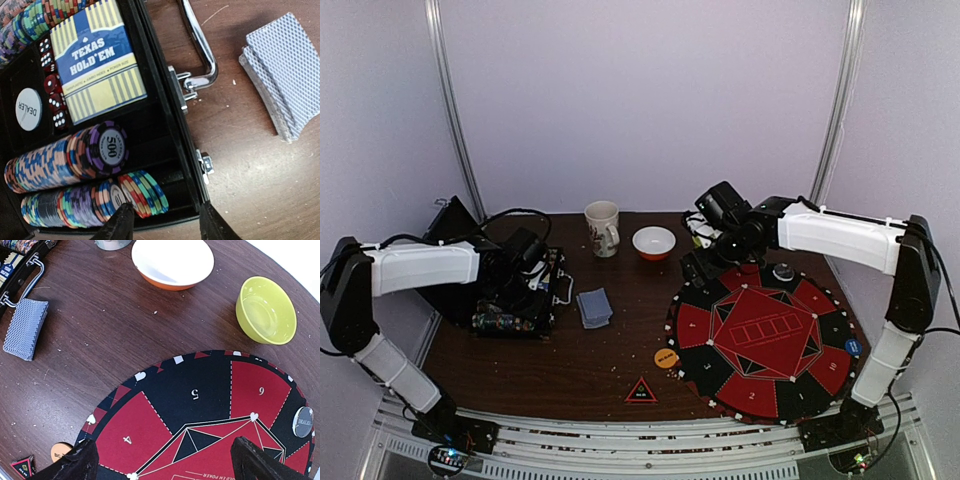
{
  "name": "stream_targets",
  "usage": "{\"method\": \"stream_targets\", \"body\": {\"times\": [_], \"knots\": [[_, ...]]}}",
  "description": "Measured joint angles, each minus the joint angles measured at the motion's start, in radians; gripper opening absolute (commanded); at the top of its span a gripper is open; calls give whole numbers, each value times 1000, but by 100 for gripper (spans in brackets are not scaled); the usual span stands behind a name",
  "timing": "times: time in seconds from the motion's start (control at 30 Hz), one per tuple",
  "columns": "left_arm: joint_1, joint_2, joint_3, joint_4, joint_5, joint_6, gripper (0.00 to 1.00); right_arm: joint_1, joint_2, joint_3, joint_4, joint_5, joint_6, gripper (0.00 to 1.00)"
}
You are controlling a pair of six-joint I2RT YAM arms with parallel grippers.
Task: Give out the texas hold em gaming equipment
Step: Pick up the pile of poker chips from the chip case.
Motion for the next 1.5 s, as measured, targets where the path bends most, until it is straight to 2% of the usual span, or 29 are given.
{"method": "stream_targets", "body": {"times": [0.27, 0.57, 1.0, 1.13, 1.33, 1.5], "knots": [[18, 61, -3, 21, -6, 22, 42, -15, 25, 0, -1, -1, 0, 95], [21, 99, -4, 23, -43, 36, 29, -15, 59, 2, -7, -11, 0, 95], [24, 153, -2, 0, -101, 37, 27, -17, 76, 35, -27, -28, -1, 95], [24, 158, -2, -5, -102, 37, 0, -17, 77, 46, -34, -27, 0, 95], [24, 126, -2, -17, -91, 39, 0, -17, 77, 46, -34, -32, 0, 95], [24, 20, 53, -60, -54, 31, 0, -23, 66, 48, -34, -59, -15, 95]]}}
